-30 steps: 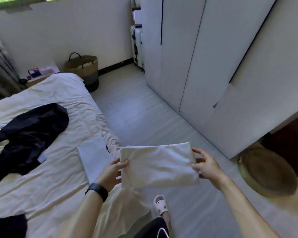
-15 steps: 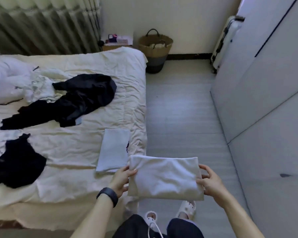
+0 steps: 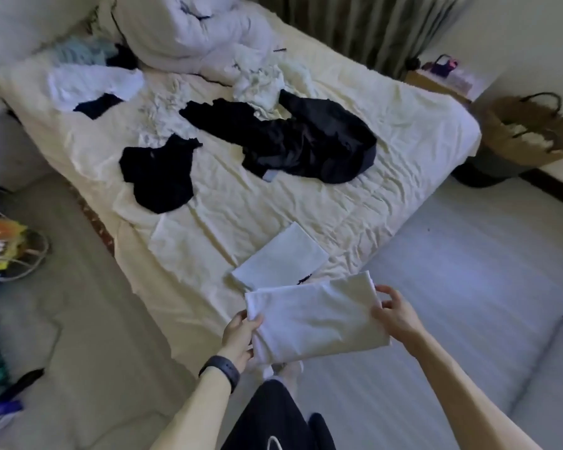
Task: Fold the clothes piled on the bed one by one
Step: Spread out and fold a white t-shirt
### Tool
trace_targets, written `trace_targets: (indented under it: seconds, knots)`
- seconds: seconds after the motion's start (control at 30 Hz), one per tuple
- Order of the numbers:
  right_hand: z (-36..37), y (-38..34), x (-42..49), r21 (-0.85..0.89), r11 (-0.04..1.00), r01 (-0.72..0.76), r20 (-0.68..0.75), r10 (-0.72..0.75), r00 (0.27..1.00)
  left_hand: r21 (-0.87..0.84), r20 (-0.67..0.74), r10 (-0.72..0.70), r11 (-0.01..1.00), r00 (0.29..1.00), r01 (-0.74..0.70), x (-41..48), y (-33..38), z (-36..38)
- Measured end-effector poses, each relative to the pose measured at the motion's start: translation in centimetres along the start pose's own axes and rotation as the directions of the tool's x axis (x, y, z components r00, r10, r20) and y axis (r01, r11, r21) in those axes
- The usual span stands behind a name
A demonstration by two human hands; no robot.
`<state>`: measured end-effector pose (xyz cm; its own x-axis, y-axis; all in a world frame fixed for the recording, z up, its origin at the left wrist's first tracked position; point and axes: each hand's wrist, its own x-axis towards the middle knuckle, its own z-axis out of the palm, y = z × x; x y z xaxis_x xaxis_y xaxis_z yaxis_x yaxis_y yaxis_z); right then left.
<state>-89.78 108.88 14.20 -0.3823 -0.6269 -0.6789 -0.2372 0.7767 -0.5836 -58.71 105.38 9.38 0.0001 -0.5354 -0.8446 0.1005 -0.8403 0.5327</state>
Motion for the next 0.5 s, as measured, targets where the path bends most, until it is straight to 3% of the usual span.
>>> trace_targets:
  seconds: [0.13,0.33,0.5]
  knots:
    - [1.2,-4.9,7.2,-0.123,0.992,-0.018,0.081,0.028,0.996,-0.122,-0.056,-0.051,0.992,0.997,0.044,3.4,0.7,0.4]
    - [3.3,-9.6,16.2,-0.158,0.976,-0.151,0.245,0.187,0.951,-0.228,-0.139,-0.111,0.971,0.984,0.077,8.5,2.7,0.6]
    - [5.6,-12.0,22.7,-0.220,0.973,-0.064,0.314,0.133,0.940,-0.289,-0.195,-0.133,0.955,0.972,0.073,12.8,4.2,1.4]
